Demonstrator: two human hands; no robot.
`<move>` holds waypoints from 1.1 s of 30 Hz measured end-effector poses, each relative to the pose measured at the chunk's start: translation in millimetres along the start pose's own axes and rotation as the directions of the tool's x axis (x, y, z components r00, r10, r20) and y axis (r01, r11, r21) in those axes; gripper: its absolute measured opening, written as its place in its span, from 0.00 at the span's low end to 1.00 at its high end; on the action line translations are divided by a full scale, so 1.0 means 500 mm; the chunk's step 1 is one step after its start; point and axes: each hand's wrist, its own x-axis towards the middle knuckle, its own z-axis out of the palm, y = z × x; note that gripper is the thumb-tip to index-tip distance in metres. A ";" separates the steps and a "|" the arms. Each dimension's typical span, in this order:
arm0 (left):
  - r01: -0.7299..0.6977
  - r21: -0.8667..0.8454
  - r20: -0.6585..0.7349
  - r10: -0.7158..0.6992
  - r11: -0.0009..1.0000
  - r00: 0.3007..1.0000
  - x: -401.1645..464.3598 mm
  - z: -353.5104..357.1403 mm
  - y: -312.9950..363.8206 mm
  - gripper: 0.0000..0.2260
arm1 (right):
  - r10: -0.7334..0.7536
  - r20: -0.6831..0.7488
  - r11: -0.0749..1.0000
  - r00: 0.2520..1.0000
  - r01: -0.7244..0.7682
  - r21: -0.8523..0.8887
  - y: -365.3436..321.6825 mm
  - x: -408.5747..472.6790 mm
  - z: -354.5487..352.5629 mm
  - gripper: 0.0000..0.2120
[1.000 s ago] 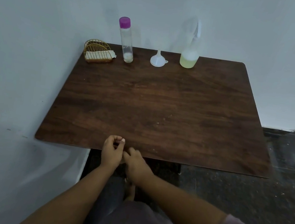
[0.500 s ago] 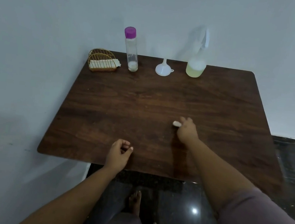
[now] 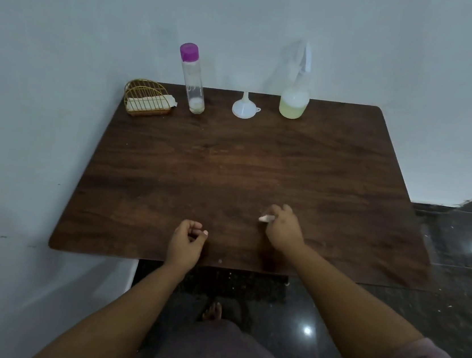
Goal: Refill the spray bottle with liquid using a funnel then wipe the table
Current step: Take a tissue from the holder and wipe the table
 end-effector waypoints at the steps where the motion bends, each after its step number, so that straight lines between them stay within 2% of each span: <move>1: -0.002 0.006 0.011 0.002 1.000 1.000 -0.010 0.002 0.000 0.05 | 0.114 0.003 0.993 0.993 -0.114 -0.045 0.009 -0.006 -0.006 0.14; 2: -0.007 0.012 0.020 0.006 1.000 1.000 -0.019 0.005 0.000 0.05 | 0.171 0.032 0.983 0.985 -0.168 -0.075 0.011 -0.019 0.003 0.14; 3: -0.009 0.013 0.024 0.009 1.000 1.000 -0.026 0.008 -0.001 0.05 | 0.161 0.051 0.983 0.986 -0.156 -0.094 0.002 -0.041 0.013 0.13; 7: 0.025 -0.004 0.012 -0.025 1.000 1.000 -0.058 0.020 -0.012 0.05 | -0.099 0.231 0.989 0.968 0.121 -0.084 -0.055 -0.149 0.103 0.13; 9: 0.034 -0.025 0.006 -0.034 0.999 0.999 -0.077 0.026 -0.015 0.04 | -0.187 0.309 0.982 0.932 0.191 0.017 -0.084 -0.182 0.130 0.11; 11: 0.035 -0.047 -0.010 -0.035 0.998 0.999 -0.093 0.030 -0.021 0.05 | -0.152 0.370 0.983 0.917 0.101 0.154 -0.099 -0.191 0.139 0.11; 13: 0.050 -0.075 -0.026 -0.052 0.996 0.998 -0.103 0.031 -0.025 0.06 | 0.019 0.388 0.933 0.921 -0.156 0.324 -0.101 -0.186 0.124 0.08; 14: 0.059 -0.086 -0.028 -0.061 0.995 0.998 -0.107 0.032 -0.025 0.07 | 0.126 0.407 0.841 0.905 -0.315 0.440 -0.095 -0.178 0.112 0.08; 16: 0.071 -0.114 -0.010 -0.073 0.991 0.997 -0.112 0.040 -0.014 0.08 | 0.252 0.499 0.537 0.829 -0.549 0.641 -0.079 -0.157 0.074 0.09; 17: 0.074 -0.123 0.008 -0.073 0.990 0.997 -0.112 0.046 0.000 0.08 | 0.265 0.550 0.379 0.792 -0.610 0.695 -0.069 -0.147 0.048 0.08; 18: 0.074 -0.122 0.028 -0.071 0.990 0.997 -0.111 0.055 0.015 0.08 | 0.270 0.574 0.281 0.773 -0.634 0.721 -0.056 -0.139 0.023 0.07; 19: 0.066 -0.113 0.051 -0.061 0.991 0.997 -0.108 0.064 0.032 0.08 | 0.268 0.575 0.254 0.773 -0.632 0.732 -0.044 -0.131 -0.002 0.08; 21: 0.035 -0.080 0.101 -0.026 0.996 0.995 -0.093 0.087 0.072 0.08 | 0.295 0.541 0.308 0.788 -0.614 0.727 -0.018 -0.111 -0.038 0.17; 22: 0.014 -0.056 0.123 -0.007 0.998 0.992 -0.084 0.101 0.094 0.08 | 0.310 0.509 0.341 0.803 -0.594 0.729 -0.009 -0.104 -0.055 0.17; 25: -0.057 0.005 0.206 0.055 0.998 0.977 -0.051 0.153 0.160 0.07 | 0.333 0.444 0.392 0.832 -0.551 0.737 0.019 -0.078 -0.096 0.12; 28: -0.125 0.056 0.299 0.102 0.991 0.949 -0.013 0.218 0.231 0.06 | 0.347 0.372 0.439 0.861 -0.500 0.747 0.051 -0.046 -0.156 0.16; 33: -0.222 0.076 0.436 0.168 0.972 0.884 0.035 0.348 0.353 0.05 | 0.401 0.223 0.475 0.889 -0.410 0.779 0.140 0.007 -0.265 0.15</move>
